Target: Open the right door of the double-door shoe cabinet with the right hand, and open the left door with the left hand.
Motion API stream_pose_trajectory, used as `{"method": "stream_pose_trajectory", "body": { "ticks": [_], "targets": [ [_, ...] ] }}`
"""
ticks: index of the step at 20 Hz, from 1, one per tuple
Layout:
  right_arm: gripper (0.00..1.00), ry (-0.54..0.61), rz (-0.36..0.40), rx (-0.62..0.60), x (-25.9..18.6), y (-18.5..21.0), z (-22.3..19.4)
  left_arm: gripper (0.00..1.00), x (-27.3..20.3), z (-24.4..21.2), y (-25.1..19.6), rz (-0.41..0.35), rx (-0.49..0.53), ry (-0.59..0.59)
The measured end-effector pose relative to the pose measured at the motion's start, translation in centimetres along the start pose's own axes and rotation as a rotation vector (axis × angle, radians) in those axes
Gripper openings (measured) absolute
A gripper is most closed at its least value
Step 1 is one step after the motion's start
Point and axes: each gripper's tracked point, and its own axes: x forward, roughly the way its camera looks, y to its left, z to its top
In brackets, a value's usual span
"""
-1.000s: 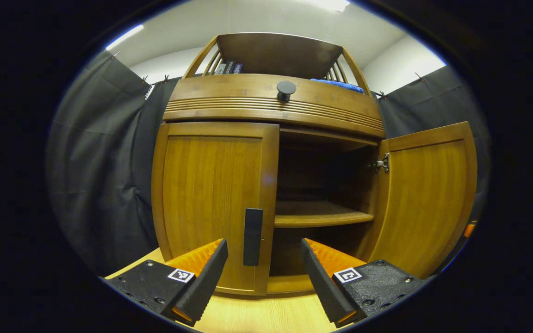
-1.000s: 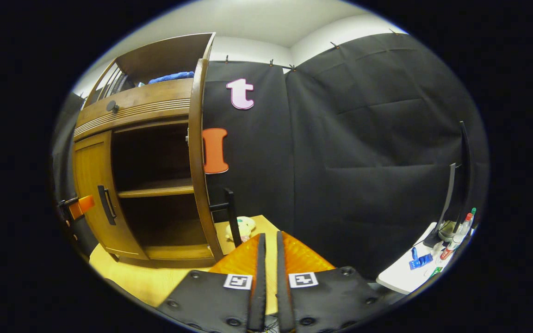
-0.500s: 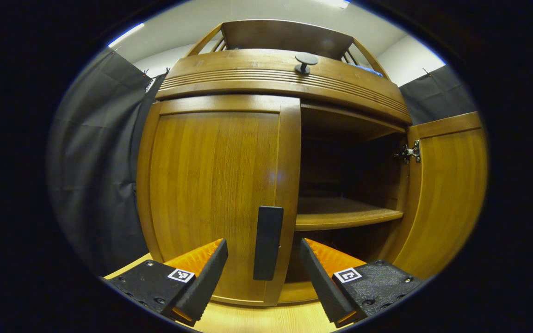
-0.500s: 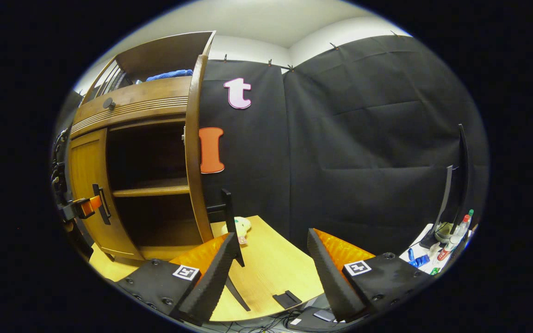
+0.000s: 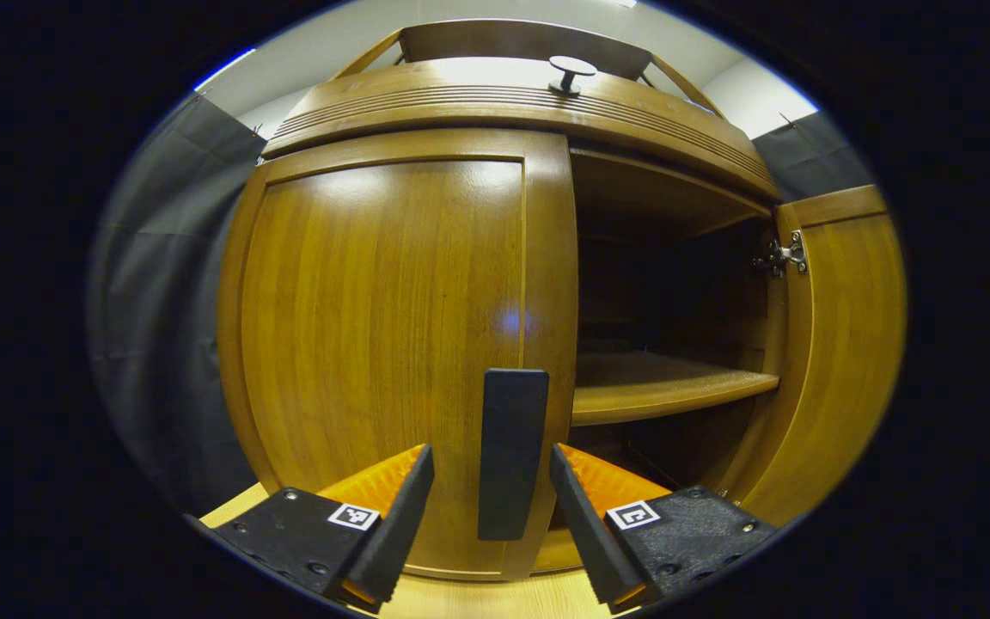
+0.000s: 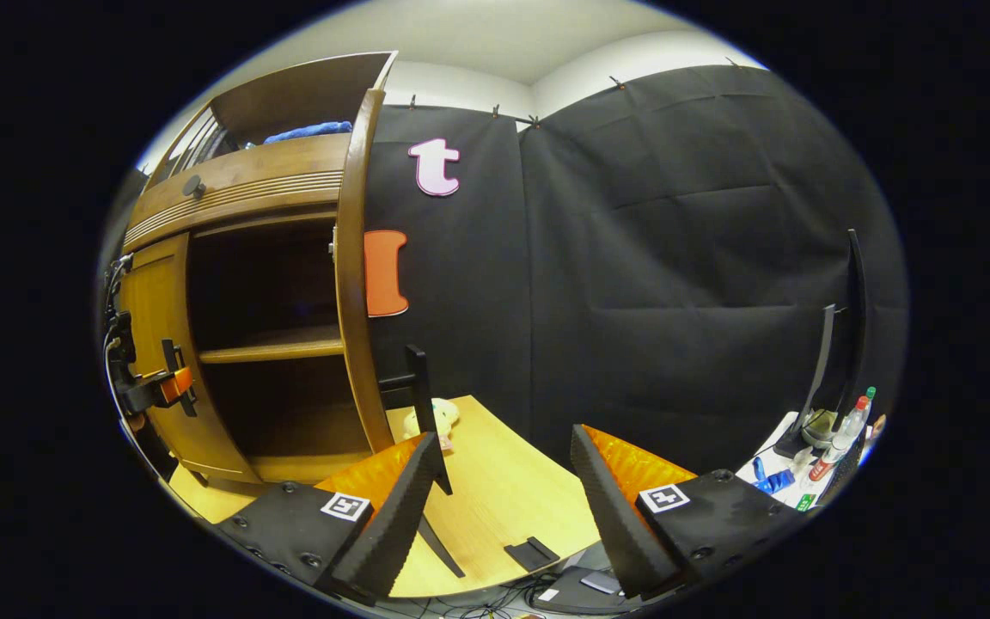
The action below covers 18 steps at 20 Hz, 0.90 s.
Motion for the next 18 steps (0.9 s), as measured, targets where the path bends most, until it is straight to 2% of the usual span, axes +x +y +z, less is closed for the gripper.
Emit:
{"method": "stream_pose_trajectory", "body": {
  "ticks": [5,7,11,13,15,17,18],
  "targets": [
    [1.00,-0.004,-0.012,0.003,-0.1,0.1,0.1,0.66,0.8,-1.0,0.1,0.008,0.005,0.015],
    [0.98,-0.006,-0.013,-0.002,-0.1,0.1,0.1,0.51,0.7,-1.0,-0.4,-0.013,0.004,0.012],
    [0.98,-0.005,-0.013,-0.005,-0.7,0.1,-0.1,0.31,0.7,-1.0,-0.8,-0.026,-0.001,0.008],
    [0.98,-0.008,-0.015,-0.007,-1.1,0.1,0.0,0.28,0.7,-1.0,-0.7,-0.030,-0.028,0.007],
    [0.98,-0.013,-0.017,-0.006,-1.4,0.1,0.1,0.27,0.4,-1.1,-0.5,-0.021,0.004,0.032],
    [1.00,-0.016,-0.015,-0.003,-1.9,0.1,0.1,0.19,0.2,-0.8,-0.4,-0.010,-0.005,0.035],
    [0.98,-0.017,-0.014,-0.003,-2.2,0.1,0.1,0.17,0.0,-0.7,-0.5,-0.010,-0.013,0.037]
  ]
}}
